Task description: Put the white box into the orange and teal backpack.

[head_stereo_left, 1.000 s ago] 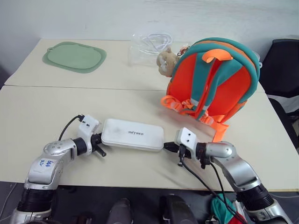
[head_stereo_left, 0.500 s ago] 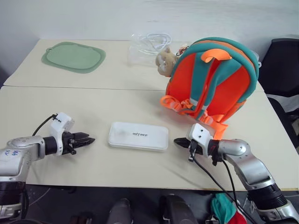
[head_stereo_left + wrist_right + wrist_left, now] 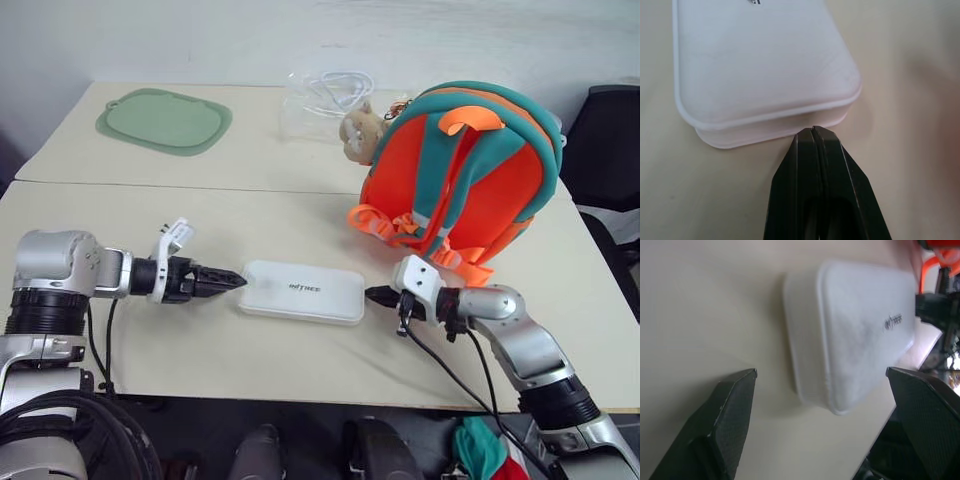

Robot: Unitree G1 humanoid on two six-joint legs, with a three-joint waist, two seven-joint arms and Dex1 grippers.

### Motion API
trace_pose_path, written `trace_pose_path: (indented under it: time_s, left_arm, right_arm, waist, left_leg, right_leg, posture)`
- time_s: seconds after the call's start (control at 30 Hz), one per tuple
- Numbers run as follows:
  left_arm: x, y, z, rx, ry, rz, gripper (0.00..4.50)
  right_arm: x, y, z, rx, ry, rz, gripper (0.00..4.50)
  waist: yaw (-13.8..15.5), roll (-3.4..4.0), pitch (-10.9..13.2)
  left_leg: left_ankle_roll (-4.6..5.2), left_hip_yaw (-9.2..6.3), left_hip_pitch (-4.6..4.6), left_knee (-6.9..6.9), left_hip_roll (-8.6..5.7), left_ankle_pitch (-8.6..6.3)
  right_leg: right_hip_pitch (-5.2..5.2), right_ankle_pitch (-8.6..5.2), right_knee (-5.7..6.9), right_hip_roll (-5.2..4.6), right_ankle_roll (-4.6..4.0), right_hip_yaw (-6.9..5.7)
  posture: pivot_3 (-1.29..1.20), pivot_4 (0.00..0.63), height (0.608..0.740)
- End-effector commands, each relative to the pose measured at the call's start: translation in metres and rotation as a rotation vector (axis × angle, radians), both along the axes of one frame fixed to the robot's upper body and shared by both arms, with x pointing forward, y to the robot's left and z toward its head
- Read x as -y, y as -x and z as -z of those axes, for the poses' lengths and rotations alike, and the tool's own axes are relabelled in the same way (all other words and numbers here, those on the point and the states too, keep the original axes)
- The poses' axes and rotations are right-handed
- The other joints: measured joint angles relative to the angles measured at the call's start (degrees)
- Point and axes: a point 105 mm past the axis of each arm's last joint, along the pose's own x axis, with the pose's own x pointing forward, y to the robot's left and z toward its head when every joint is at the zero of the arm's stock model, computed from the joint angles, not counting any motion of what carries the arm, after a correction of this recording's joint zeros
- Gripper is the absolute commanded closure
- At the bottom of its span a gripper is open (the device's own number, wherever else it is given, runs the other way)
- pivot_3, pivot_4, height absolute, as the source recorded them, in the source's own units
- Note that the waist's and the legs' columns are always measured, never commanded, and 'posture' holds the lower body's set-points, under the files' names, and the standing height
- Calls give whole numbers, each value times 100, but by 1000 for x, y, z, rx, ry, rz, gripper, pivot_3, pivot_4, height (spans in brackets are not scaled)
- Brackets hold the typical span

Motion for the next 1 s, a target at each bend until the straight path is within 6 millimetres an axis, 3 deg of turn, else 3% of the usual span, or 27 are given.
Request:
trace_pose_path:
  time_s: [0.03, 0.4, 0.5, 0.7, 0.8, 1.0]
  left_arm:
    - [12, 9, 22, -143, 54, 21, 154]
    - [28, 8, 27, -212, 162, 25, 154]
    - [33, 8, 25, -211, 188, 37, 792]
    - [37, 3, 19, -191, 244, 14, 2541]
    - [37, 4, 18, -187, 249, 14, 3117]
    - [33, 6, -7, 33, 394, -3, 3193]
  right_arm:
    - [-6, 0, -5, 42, -5, -17, 4500]
    - [-3, 2, 12, 34, 26, -14, 4500]
    - [0, 1, 15, 36, 38, -11, 4500]
    - [6, 3, 21, 31, 53, -16, 4500]
    - [8, 4, 22, 30, 56, -17, 4500]
    - [20, 14, 24, 14, 38, 7, 4500]
  waist:
    - [2, 2, -1]
    - [58, 4, -2]
    - [57, 3, -2]
    - [65, 0, -4]
    - [73, -2, -5]
    - [74, -2, -5]
  left_leg:
    - [-1, 0, 0, 0, 0, 1]
    - [4, -2, 0, 21, -1, -2]
    - [4, -2, 0, 22, -1, -3]
    - [4, -4, -1, 28, 1, -3]
    - [5, -7, -1, 34, 1, -3]
    - [5, -7, -3, 34, 3, -5]
  right_leg:
    - [0, 0, 0, 0, 0, 0]
    - [8, 1, 4, -3, 2, 1]
    - [8, 1, 4, -3, 2, 1]
    - [8, 1, 5, -2, 3, -1]
    - [14, 3, 6, -3, 6, -2]
    - [13, 4, 3, -3, 7, -1]
  posture:
    - [0, 150, 740]
    - [0, 150, 740]
    - [0, 150, 740]
    - [0, 150, 740]
    - [0, 150, 740]
    - [0, 150, 740]
